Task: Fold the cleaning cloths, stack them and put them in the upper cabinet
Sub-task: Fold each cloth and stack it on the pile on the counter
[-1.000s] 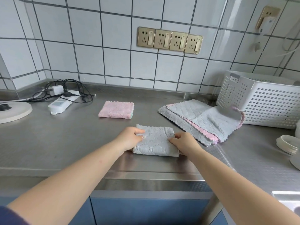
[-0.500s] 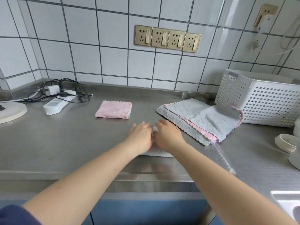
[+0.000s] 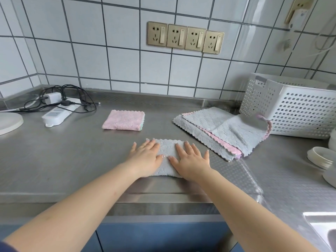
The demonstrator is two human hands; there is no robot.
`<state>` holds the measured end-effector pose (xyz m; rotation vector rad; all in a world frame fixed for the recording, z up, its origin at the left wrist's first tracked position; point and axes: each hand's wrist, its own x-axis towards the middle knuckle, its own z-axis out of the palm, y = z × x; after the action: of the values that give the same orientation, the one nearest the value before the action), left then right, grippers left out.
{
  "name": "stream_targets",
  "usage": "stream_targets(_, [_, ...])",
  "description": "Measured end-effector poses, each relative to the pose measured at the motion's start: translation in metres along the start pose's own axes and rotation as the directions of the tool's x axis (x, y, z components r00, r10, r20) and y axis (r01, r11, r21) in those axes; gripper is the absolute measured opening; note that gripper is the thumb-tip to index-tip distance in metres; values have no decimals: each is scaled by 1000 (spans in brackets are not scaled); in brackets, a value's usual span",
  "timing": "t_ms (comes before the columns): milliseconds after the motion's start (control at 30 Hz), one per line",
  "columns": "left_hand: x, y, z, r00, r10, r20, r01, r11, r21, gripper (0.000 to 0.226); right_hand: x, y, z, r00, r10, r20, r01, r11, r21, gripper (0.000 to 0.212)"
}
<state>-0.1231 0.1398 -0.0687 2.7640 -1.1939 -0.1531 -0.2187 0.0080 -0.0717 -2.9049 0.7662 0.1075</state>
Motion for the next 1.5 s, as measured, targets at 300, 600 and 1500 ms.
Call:
stream_targets(300, [-23,-22,-12,999,-30,-46,22,986,-165,51,-2,0,-3,1000,3,11,-3,1000,-19,66])
stream_targets(600, [-17,-14,-25,993,-112,-50,3,428,-904,63,-3,-1,0,1000,-1,-8,1,1000,-4,66])
stream_targets(1500, [91,-160,-83,921,-268,-284,-30,677,-736,41,155,-105,-46,987,9,-161,145,393,908,44])
